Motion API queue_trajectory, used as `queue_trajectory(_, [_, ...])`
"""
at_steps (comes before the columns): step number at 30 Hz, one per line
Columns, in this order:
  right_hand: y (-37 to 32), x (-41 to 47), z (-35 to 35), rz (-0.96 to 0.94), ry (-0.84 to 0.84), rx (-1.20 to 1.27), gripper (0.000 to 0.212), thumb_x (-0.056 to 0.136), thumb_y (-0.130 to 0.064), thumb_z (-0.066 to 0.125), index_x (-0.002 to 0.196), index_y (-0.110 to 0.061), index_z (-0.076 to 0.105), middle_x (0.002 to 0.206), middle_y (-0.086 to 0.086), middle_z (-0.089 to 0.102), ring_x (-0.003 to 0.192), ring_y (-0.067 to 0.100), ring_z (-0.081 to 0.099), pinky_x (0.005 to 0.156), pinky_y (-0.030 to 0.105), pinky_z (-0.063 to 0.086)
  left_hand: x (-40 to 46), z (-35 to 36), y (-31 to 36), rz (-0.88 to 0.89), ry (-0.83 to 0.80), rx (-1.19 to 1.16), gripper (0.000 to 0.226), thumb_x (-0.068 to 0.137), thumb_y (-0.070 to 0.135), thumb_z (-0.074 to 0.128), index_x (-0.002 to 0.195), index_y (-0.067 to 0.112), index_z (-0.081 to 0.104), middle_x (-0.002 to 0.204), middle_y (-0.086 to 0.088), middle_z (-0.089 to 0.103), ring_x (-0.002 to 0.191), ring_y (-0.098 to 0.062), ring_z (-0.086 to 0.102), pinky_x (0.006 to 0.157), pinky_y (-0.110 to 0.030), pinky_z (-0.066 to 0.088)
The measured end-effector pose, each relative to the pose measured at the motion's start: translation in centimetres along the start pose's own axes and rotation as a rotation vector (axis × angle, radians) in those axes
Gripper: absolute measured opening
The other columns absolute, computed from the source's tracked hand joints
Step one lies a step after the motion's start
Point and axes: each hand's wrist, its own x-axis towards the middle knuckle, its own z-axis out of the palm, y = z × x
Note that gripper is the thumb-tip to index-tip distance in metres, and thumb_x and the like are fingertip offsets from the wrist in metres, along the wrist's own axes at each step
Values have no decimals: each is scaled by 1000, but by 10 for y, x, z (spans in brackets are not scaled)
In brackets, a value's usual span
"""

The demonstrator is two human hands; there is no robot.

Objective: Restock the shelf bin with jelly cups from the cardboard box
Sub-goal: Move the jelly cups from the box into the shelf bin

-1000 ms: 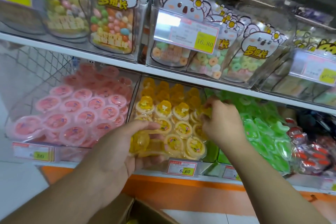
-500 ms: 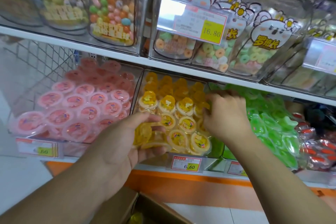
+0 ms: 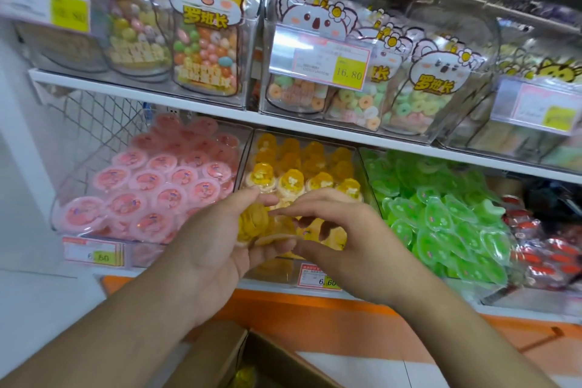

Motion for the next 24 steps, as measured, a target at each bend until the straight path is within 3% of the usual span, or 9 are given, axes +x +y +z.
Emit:
queue_trajectory(3, [1,-1,-1,22,56,40,36,85,-15,86,116,-32,77,113,-13,67,102,18,65,77,34,54,-2,1,0,19,20,1,33,101,28,60,108,-1,75,106,-25,76,90,-38,78,61,-37,63])
queue_trajectory(5, [5,-2,-4,100,119,142,30,83,-18,86,108,-32,75,105,-10,69,92,18,67,77,44,56,-3,0,1,37,52,32,28,100,25,63,105,0,75,106,-23,77,90,-35,78,63,-38,64])
queue_trajectory(9, [13,-4,-14,187,215,244,33,82,-24,89,103,-33,65,91,-1,68,77,31,64,75,53,57,-7,0,1,0,-4,190,34,96,37,69,106,5,77,105,-16,79,95,-32,78,66,-37,65])
queue_trajectory(12, [9,-7,-11,146,153,203,39,77,-26,91,99,-35,61,96,-3,68,77,27,64,72,52,58,-8,7,-6,-3,-141,307,34,91,38,71,105,9,80,108,-12,79,102,-28,76,71,-33,64])
queue_trajectory(15, [12,-7,-11,127,102,276,34,79,-22,90,97,-31,62,113,-2,70,90,25,65,76,49,59,-3,12,-13,30,-102,317,33,90,30,74,111,6,77,107,-16,78,102,-30,76,80,-40,64])
queue_trajectory(18, [19,-7,-14,156,151,246,28,83,-15,87,95,-28,65,101,-4,69,86,22,66,77,48,59,1,16,-16,29,-81,314,34,88,28,77,115,8,75,106,-15,78,100,-30,77,85,-46,64])
queue_trajectory(21, [26,-6,-18,202,236,128,33,79,-13,89,95,-30,66,90,-5,67,82,14,64,77,38,57,3,20,-18,44,-57,352,28,90,28,77,111,10,78,105,-12,78,94,-24,78,72,-37,63])
queue_trajectory(24, [43,-5,-29,254,312,-200,30,81,-23,88,97,-32,63,95,-12,67,90,10,62,77,28,48,4,19,-20,57,-11,429,26,92,34,75,107,13,77,100,-5,78,77,-16,71,62,-30,56])
